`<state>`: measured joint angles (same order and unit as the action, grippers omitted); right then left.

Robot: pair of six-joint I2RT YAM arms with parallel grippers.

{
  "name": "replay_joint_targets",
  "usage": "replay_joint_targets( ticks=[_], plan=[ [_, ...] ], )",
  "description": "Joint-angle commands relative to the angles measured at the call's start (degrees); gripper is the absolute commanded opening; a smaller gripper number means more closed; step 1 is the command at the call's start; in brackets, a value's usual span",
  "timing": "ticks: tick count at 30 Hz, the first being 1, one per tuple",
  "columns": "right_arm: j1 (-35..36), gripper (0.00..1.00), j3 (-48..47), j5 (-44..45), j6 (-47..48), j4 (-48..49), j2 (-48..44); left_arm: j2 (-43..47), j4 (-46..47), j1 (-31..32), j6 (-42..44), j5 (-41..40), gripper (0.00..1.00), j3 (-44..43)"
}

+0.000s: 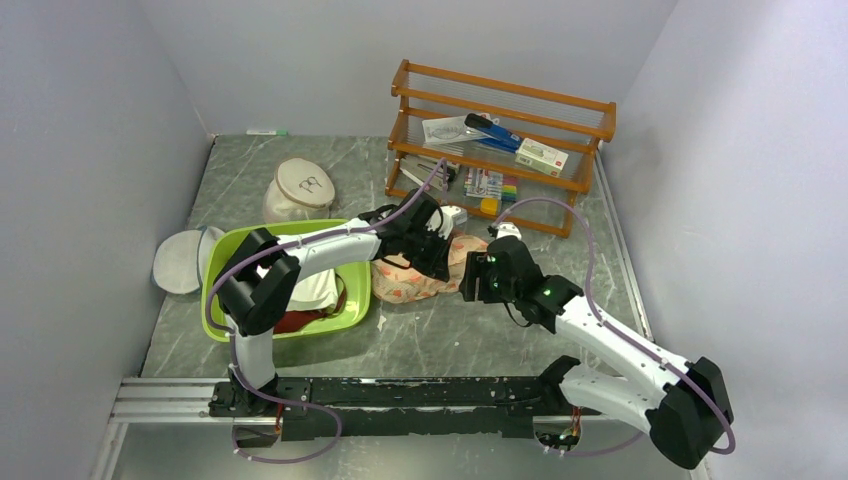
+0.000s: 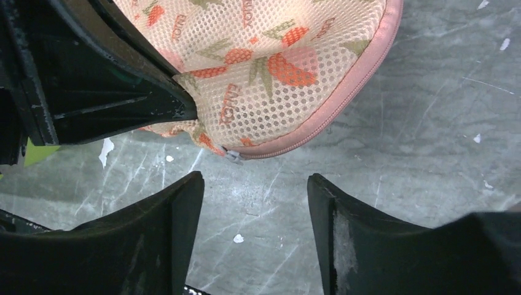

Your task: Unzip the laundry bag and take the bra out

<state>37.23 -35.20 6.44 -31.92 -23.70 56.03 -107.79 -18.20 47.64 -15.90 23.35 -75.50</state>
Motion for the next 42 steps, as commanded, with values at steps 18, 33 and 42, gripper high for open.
replay_joint_targets(
  ticks=[18,33,42],
  plan=[
    [7.6,0.35,-4.4,10.9,-1.2,1.8,6.2,-0.2,-0.3,-0.8,-0.8,1.0,0.07,-0.7],
    [7.8,0.24,-6.9,16.5,-0.9,-0.1,8.5,0.0,-0.3,-0.8,-0.7,1.4,0.07,-0.7],
    [7.8,0.17,-6.2,16.8,-1.6,-1.6,7.2,0.2,-0.2,-0.8,-0.8,1.7,0.07,-0.7]
  ],
)
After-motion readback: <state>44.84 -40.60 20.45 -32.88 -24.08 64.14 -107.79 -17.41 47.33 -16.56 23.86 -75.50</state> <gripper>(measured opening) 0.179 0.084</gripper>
